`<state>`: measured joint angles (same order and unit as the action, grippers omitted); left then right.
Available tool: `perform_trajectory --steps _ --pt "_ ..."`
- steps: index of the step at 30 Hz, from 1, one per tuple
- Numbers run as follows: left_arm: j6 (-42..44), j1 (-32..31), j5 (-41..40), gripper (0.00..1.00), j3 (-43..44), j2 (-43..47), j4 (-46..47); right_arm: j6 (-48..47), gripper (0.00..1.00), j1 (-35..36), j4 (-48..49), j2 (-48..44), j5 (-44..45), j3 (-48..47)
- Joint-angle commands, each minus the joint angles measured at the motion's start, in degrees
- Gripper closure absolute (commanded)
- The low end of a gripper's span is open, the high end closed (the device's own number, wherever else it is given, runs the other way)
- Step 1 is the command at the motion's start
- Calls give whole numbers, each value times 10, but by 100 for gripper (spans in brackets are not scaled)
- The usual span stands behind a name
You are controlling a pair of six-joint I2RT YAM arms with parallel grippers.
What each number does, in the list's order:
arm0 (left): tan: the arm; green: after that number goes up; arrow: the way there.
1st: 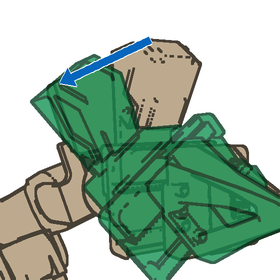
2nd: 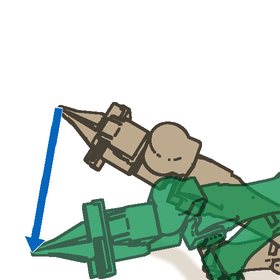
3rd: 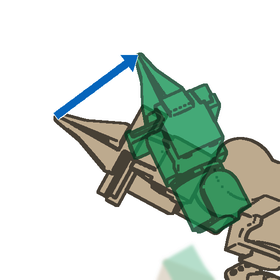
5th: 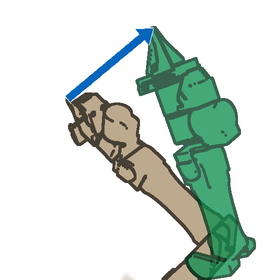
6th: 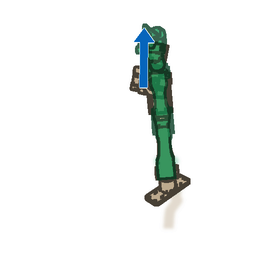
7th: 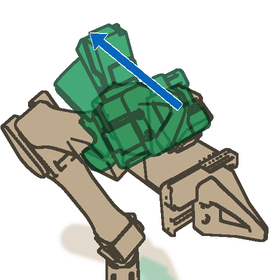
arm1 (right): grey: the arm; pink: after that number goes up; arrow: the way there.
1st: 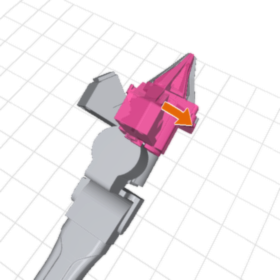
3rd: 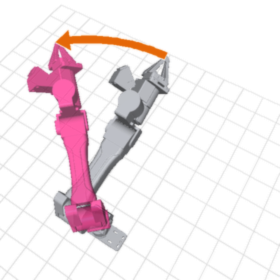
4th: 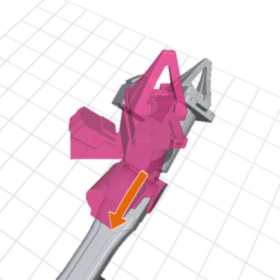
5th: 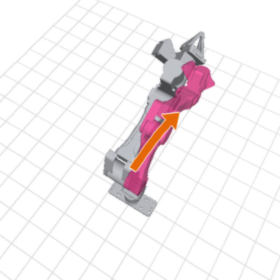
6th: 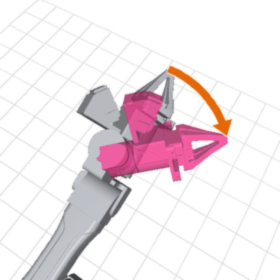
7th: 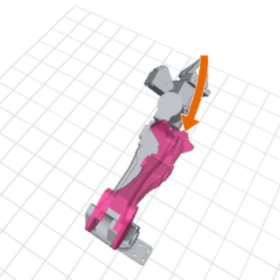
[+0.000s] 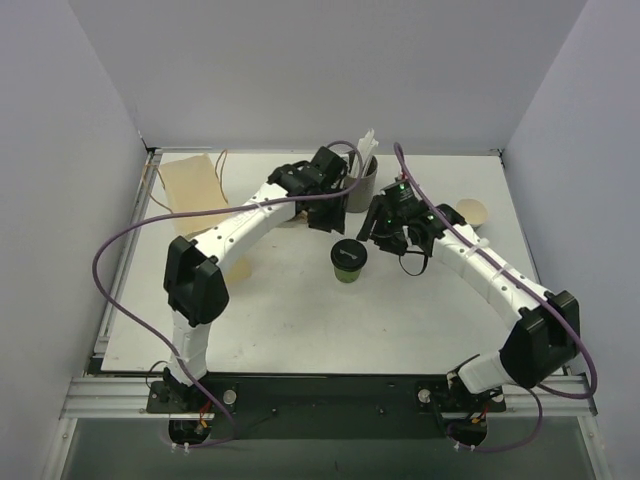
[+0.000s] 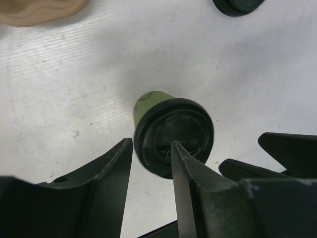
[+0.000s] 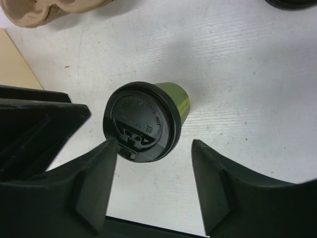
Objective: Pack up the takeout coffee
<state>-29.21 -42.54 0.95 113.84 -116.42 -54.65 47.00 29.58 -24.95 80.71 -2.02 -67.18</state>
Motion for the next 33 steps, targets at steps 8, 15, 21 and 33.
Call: perform_trajectory --steps 8,15,21,33 --pt "-29 114 1 52 -109 157 48 -139 25 82 -147 135 91 -182" --pt "-31 136 21 52 -172 191 74 -165 21 107 -188 184 112 -231" --pt "-30 141 29 52 -193 197 80 -175 16 118 -203 211 113 -249" --pt "-25 144 40 52 -201 198 83 -175 15 120 -208 237 105 -257"
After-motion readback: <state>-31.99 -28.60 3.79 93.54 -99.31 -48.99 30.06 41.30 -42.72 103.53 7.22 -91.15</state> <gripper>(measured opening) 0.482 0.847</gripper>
